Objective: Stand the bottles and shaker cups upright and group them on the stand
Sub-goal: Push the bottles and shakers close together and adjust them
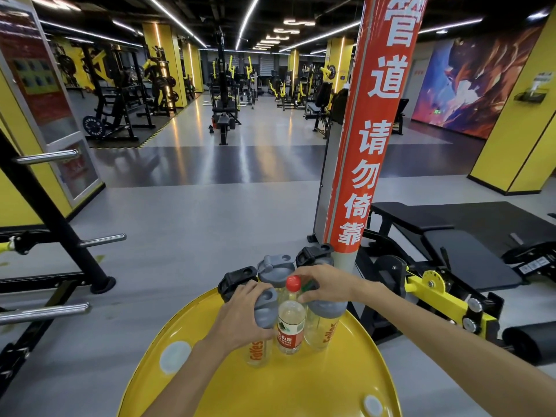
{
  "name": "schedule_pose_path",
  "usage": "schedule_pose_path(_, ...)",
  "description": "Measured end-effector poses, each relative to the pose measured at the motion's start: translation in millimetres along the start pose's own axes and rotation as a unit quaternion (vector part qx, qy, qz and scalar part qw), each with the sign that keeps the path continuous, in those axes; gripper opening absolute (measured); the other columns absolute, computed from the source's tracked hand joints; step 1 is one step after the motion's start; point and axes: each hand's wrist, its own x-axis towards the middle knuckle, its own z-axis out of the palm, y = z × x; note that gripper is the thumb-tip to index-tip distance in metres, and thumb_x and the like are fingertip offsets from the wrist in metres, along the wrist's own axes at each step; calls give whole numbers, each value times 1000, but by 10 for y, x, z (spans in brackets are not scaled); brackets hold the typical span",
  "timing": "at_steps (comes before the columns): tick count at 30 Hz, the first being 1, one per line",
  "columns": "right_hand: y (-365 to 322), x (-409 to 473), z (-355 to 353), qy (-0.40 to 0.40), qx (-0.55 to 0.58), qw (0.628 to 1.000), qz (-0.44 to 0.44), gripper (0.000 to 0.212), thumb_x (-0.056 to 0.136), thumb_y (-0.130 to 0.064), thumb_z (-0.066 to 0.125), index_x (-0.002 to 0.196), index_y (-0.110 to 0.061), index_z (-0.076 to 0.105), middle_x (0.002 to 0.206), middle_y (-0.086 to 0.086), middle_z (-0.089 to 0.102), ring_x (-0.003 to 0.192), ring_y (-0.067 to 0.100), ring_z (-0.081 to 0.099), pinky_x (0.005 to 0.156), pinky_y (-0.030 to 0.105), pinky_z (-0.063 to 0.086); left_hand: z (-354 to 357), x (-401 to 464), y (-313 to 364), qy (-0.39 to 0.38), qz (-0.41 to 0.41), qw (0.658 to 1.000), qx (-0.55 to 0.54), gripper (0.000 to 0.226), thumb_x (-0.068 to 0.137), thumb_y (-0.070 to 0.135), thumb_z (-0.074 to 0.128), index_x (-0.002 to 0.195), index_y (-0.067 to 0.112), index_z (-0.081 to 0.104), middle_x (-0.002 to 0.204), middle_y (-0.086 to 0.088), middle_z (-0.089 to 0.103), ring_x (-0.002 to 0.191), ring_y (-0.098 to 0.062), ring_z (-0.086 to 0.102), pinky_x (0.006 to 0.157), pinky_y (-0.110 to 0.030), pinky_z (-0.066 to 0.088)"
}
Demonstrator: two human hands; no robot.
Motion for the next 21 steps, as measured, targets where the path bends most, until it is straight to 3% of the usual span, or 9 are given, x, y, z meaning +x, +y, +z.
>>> schedule_pose_path(2, 34, -59, -34, 1, -5, 1000, 7, 50, 86, -32, 75, 131, -21, 56, 126, -5, 64, 111, 8, 60, 95, 21, 49, -5, -2, -1, -5, 2, 1000, -1, 87, 58, 63, 80, 132, 38, 43, 126, 23, 42, 112, -3, 40, 78, -22, 47)
schedule_pose_path(5, 133, -162, -93, -1, -33, 999, 28, 63, 79, -32, 80, 135, -25, 53, 134, -7, 59, 119, 7, 54, 96, 17, 41, -8, -3, -2, -4, 3, 1000, 0, 87, 58, 62, 82, 132, 39, 43, 126, 23, 41, 112, -3, 41, 79, -24, 49)
schedule_pose_path(12, 293, -339, -55, -31, -136, 987, 78, 93, 66, -33, 88, 145, -35, 38, 144, -12, 45, 130, 13, 45, 102, 36, 48, 5, 10, -14, -3, 5, 1000, 1, 87, 58, 64, 81, 132, 39, 44, 126, 21, 42, 113, -4, 41, 81, -23, 48)
schedule_pose_path(21, 335, -317, 3, -3, -159, 987, 24, 88, 62, -31, 90, 138, -34, 44, 131, -13, 49, 120, 13, 45, 93, 36, 52, -4, 8, -9, 0, 3, 1000, -3, 85, 56, 65, 79, 130, 41, 44, 122, 25, 41, 110, 0, 40, 79, -22, 49)
